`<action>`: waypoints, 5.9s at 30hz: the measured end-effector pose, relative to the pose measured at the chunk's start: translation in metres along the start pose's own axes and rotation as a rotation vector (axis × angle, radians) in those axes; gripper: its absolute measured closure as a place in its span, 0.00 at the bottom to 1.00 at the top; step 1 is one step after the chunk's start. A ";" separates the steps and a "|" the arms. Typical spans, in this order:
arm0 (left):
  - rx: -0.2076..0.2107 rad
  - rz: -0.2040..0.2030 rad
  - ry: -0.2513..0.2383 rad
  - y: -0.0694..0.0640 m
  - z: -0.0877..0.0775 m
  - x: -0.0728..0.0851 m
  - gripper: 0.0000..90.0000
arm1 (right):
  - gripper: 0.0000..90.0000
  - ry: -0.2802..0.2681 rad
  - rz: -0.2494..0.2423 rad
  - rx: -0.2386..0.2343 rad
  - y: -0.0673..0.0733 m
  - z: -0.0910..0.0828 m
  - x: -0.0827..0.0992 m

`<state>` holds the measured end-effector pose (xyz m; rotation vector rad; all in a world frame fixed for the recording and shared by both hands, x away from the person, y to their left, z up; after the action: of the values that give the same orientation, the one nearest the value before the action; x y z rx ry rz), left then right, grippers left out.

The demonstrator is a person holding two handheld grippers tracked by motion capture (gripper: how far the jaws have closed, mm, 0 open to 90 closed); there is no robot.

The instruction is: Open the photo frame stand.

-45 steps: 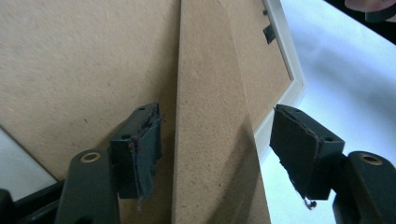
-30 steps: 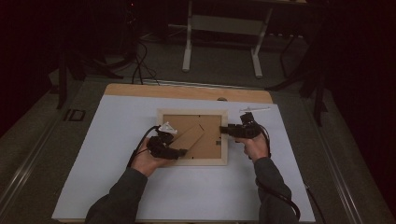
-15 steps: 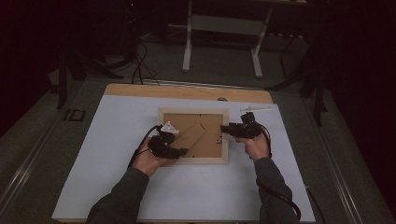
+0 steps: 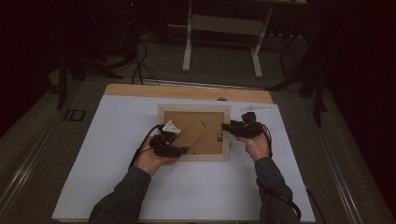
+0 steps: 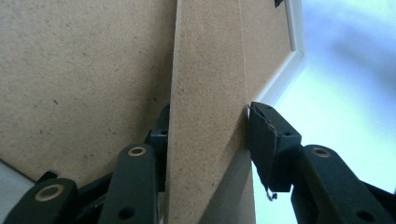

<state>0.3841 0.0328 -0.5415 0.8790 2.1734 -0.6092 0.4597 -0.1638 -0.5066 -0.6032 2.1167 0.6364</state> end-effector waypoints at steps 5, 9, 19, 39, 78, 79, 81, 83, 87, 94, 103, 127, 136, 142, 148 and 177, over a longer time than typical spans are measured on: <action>-0.009 0.004 -0.008 -0.001 0.001 -0.002 0.69 | 0.67 -0.017 -0.016 0.017 0.001 -0.002 -0.004; -0.017 0.015 -0.003 0.000 0.001 -0.003 0.69 | 0.67 -0.029 -0.023 0.020 0.001 -0.003 -0.006; -0.039 0.029 -0.011 -0.001 0.002 -0.006 0.70 | 0.68 -0.052 -0.035 0.029 0.001 -0.007 -0.009; -0.053 0.063 0.004 0.002 0.004 -0.010 0.75 | 0.69 -0.096 -0.070 0.037 0.005 -0.014 -0.014; -0.075 0.032 0.003 0.011 0.011 -0.017 0.83 | 0.69 -0.145 -0.188 0.136 0.018 -0.020 -0.012; -0.082 0.030 -0.001 0.010 0.011 -0.018 0.83 | 0.69 -0.144 -0.192 0.140 0.018 -0.020 -0.013; -0.091 0.029 -0.002 0.010 0.012 -0.018 0.83 | 0.69 -0.142 -0.201 0.148 0.018 -0.019 -0.013; -0.096 0.032 -0.008 0.010 0.012 -0.019 0.83 | 0.69 -0.143 -0.204 0.154 0.018 -0.019 -0.014; -0.109 0.027 -0.013 0.009 0.013 -0.019 0.83 | 0.69 -0.142 -0.209 0.157 0.019 -0.019 -0.013; -0.128 0.043 -0.025 0.005 0.017 -0.020 0.83 | 0.69 -0.149 -0.252 0.150 0.025 -0.020 -0.011; -0.124 0.041 -0.031 0.003 0.017 -0.016 0.84 | 0.69 -0.159 -0.271 0.155 0.029 -0.022 -0.007; -0.109 0.025 -0.041 -0.003 0.017 -0.005 0.85 | 0.68 -0.159 -0.340 0.160 0.042 -0.028 0.004; -0.107 0.028 -0.034 -0.004 0.018 0.000 0.86 | 0.68 -0.156 -0.364 0.159 0.045 -0.029 0.007; -0.106 0.029 -0.033 -0.005 0.018 0.001 0.86 | 0.68 -0.157 -0.364 0.157 0.046 -0.030 0.009; -0.102 0.026 -0.032 -0.006 0.018 0.003 0.86 | 0.67 -0.166 -0.359 0.144 0.047 -0.030 0.011; -0.085 -0.017 -0.067 0.003 0.007 0.006 0.72 | 0.64 -0.115 -0.358 0.137 0.045 -0.024 0.019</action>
<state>0.3858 0.0326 -0.5506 0.7851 2.1325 -0.5425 0.4083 -0.1487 -0.4990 -0.8224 1.8651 0.3151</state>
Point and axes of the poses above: each handheld gripper's, and its own axes: z roughly forward along the jaws, x roughly out of its underside, y roughly to its left, the point moved 9 cm from there along z, roughly forward along the jaws, and after that the axes turned 4 degrees about -y, right-handed, at the moved point
